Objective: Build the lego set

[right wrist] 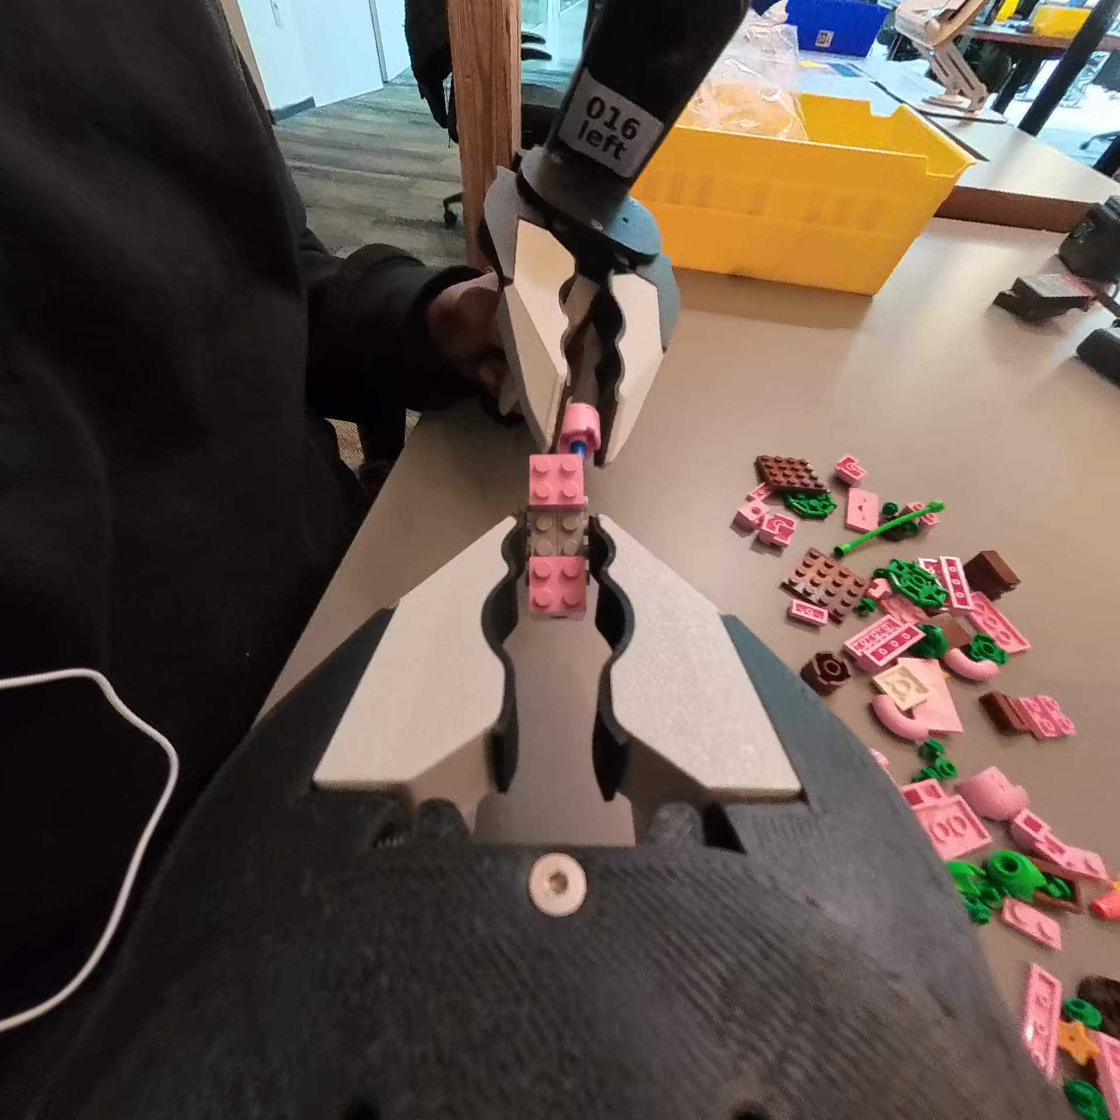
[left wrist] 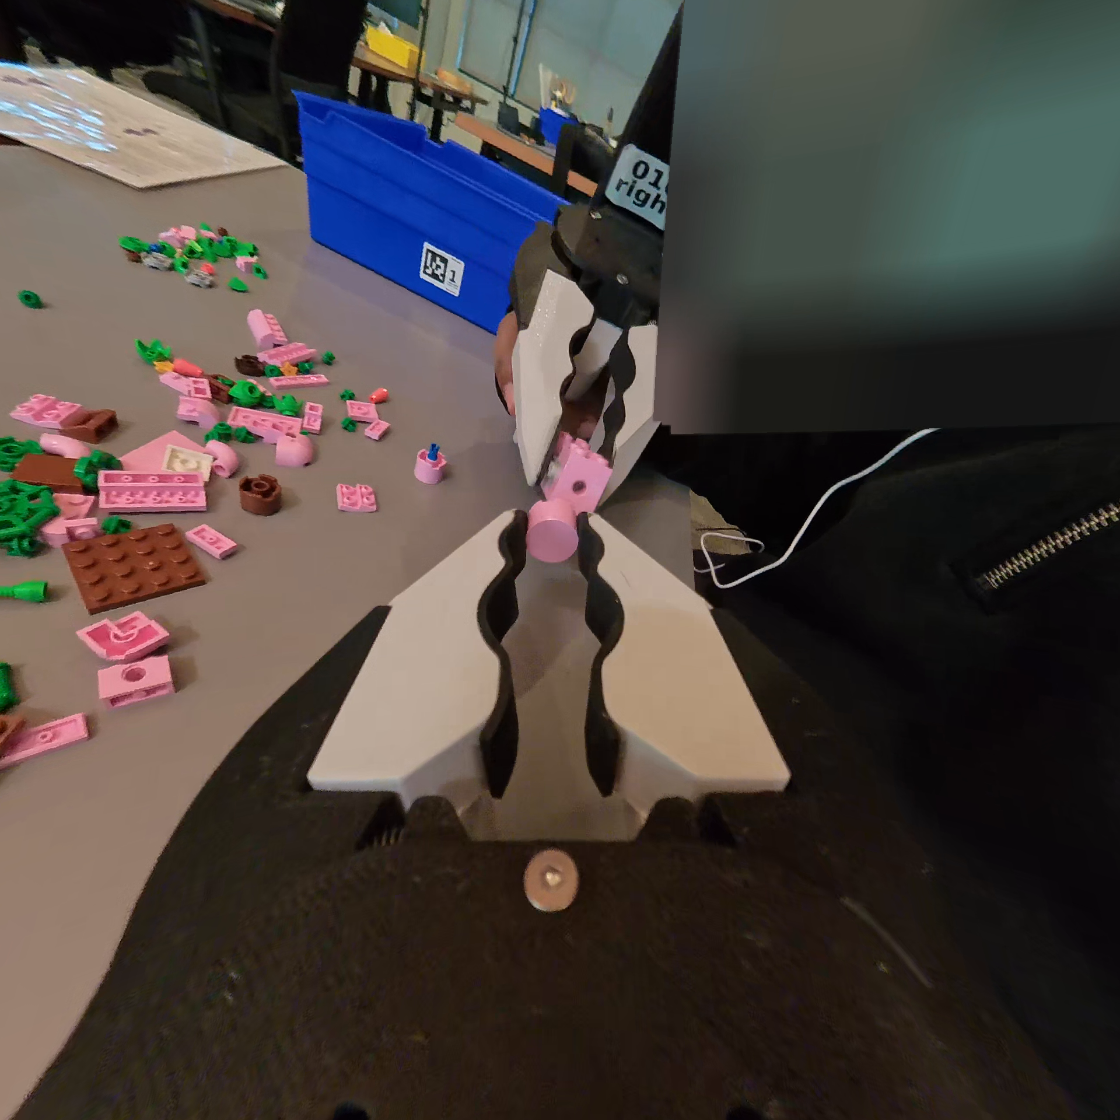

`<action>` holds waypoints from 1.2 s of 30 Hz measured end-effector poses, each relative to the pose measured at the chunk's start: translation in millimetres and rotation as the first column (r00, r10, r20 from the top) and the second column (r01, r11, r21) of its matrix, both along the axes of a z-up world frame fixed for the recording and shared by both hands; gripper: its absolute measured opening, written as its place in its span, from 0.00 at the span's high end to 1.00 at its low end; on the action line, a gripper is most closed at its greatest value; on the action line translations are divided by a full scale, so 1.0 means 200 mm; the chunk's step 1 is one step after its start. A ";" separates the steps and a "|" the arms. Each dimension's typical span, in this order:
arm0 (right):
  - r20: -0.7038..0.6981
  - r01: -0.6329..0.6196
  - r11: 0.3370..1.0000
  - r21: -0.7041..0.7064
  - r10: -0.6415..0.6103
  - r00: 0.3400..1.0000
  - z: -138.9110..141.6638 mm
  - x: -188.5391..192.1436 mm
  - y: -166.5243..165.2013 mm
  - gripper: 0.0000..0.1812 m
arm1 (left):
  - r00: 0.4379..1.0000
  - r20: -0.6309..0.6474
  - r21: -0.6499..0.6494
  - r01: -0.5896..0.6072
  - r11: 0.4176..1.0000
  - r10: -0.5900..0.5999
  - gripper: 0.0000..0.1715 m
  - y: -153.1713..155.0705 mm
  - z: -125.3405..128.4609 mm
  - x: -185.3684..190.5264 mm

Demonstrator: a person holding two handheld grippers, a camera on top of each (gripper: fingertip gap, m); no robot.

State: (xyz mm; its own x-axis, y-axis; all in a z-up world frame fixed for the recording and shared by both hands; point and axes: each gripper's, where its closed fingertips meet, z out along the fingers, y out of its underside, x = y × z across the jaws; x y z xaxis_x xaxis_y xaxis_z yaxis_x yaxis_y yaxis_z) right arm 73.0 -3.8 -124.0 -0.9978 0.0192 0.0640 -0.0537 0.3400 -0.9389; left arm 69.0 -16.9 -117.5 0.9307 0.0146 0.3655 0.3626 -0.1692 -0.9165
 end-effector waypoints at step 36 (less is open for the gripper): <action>0.006 0.018 0.995 0.101 -0.019 1.000 -0.09 -0.01 -0.01 0.90 | 1.000 -0.002 -0.125 0.028 0.992 -0.028 0.92 0.03 -0.09 0.04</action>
